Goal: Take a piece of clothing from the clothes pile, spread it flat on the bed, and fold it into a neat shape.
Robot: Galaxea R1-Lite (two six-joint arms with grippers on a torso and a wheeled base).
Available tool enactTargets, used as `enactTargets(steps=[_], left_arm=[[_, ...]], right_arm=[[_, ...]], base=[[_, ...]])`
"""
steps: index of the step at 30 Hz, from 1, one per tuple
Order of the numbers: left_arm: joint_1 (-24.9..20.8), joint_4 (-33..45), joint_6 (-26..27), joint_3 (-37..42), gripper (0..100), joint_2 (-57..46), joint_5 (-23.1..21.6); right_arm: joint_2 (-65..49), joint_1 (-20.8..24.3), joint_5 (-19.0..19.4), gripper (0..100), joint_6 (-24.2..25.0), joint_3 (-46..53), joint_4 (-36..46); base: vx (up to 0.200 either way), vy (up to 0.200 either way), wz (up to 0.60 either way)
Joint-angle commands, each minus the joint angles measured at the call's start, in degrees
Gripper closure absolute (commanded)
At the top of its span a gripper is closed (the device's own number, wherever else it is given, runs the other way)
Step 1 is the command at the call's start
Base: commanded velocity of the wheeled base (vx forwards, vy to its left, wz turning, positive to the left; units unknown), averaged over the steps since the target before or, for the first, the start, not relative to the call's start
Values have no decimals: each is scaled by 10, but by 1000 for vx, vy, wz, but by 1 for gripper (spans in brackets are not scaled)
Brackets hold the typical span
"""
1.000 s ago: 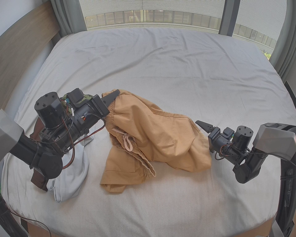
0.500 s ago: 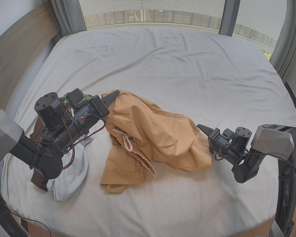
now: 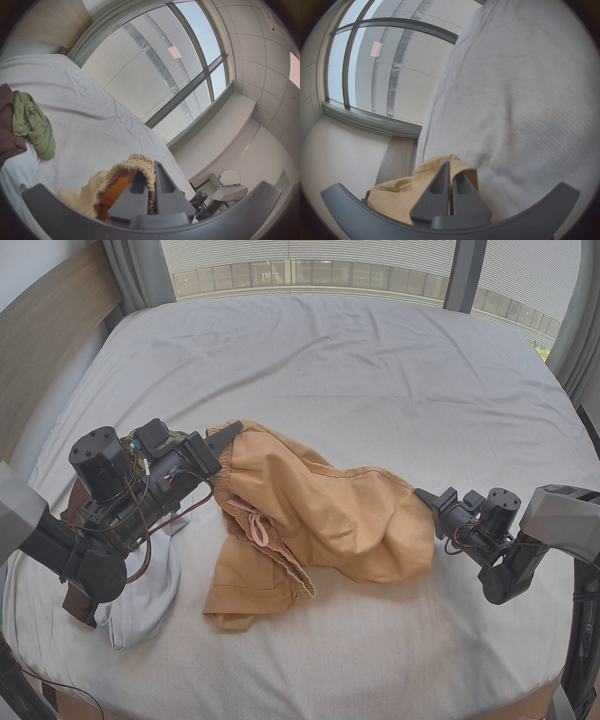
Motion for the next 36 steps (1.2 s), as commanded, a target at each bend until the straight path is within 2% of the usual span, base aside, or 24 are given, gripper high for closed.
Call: enactTargets(steps=[1, 3, 11, 13, 19, 24, 32, 36], left_arm=[[-1, -17, -3, -5, 100, -8, -3], [-1, -25, -4, -6, 100, -12, -7], [-3, -41, -58, -19, 100, -78, -17], [-3, -41, -64, -20, 100, -91, -17], [-1, -42, -76, -23, 100, -120, -22], [0, -42, -96, -19, 100, -136, -24], [2, -42, -96, -14, 100, -135, -28], [11, -42, -95, 1, 100, -138, -66]], right_arm=[[-105, 7, 5, 100, -3, 22, 0], [-138, 13, 8, 100, -3, 33, 0], [-325, 16, 124, 100, -5, 115, 2], [-351, 9, 159, 100, -5, 127, 2], [-371, -19, 234, 100, -7, 127, 2], [-390, -37, 275, 100, -8, 139, 2], [-398, -47, 295, 100, -29, 169, 1], [-400, -47, 315, 100, -36, 165, 1]], base=[[0, 0, 0], [0, 0, 0], [0, 0, 0], [0, 0, 0], [0, 0, 0], [0, 0, 0], [0, 0, 0], [0, 0, 0]])
